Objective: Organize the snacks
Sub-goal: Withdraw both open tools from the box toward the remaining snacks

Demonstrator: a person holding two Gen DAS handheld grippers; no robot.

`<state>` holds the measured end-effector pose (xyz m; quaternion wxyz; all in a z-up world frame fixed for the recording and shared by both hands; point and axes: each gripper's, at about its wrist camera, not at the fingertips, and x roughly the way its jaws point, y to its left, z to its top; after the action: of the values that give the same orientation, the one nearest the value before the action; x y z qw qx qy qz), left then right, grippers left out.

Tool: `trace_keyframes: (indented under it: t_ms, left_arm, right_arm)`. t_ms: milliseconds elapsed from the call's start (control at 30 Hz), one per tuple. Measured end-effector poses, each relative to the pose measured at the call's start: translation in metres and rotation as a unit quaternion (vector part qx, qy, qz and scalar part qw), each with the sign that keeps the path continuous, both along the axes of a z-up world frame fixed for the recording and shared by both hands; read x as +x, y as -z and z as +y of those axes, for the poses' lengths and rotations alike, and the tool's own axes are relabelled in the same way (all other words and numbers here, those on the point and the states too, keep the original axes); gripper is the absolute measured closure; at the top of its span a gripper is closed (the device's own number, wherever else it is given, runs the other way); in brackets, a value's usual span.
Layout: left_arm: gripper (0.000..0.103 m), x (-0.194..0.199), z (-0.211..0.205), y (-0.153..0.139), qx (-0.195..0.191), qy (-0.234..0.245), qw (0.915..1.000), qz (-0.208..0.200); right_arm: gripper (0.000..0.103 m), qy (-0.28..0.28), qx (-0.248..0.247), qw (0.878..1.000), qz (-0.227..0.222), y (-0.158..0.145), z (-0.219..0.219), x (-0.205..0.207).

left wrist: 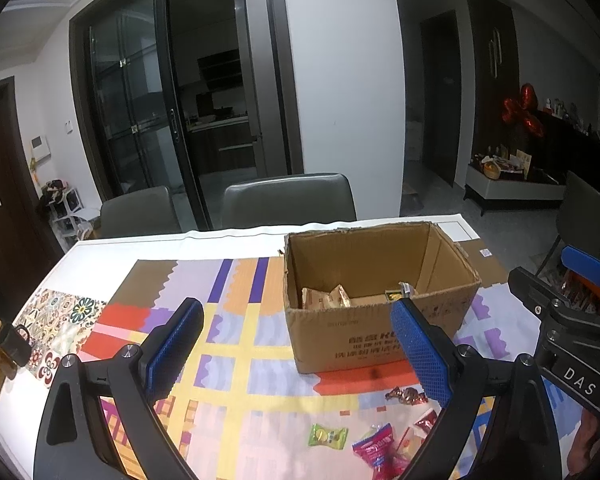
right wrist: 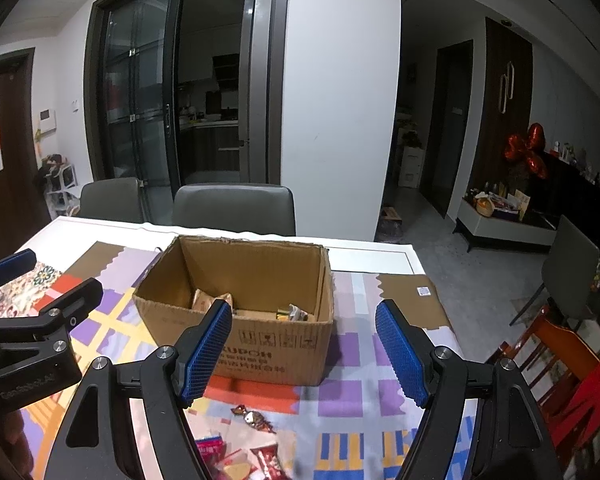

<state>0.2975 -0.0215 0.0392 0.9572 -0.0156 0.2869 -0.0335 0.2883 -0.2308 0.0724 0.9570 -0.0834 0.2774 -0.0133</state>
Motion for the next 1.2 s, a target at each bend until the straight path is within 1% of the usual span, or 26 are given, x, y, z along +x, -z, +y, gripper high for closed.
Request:
trace_keyframes:
  t_ms: [233,667,1200]
  left_arm:
    - [0.007,-0.014,-0.004,0.006,-0.003,0.001,1.0,0.005]
    - [0.007,-0.039,-0.011,0.03,0.0,0.007,0.9997,0.025]
    - [0.007,-0.055,-0.022,0.071,0.001,0.015,0.9981,0.06]
  right_arm:
    - [0.028,-0.003,-0.004,1.0,0.004,0.007,0.0,-0.014]
    - [0.028,-0.009,-0.013,1.0,0.021,0.024,-0.005,-0.038]
    - [0.028,-0.015,-0.02,0.998,0.05,0.055,-0.011,-0.053]
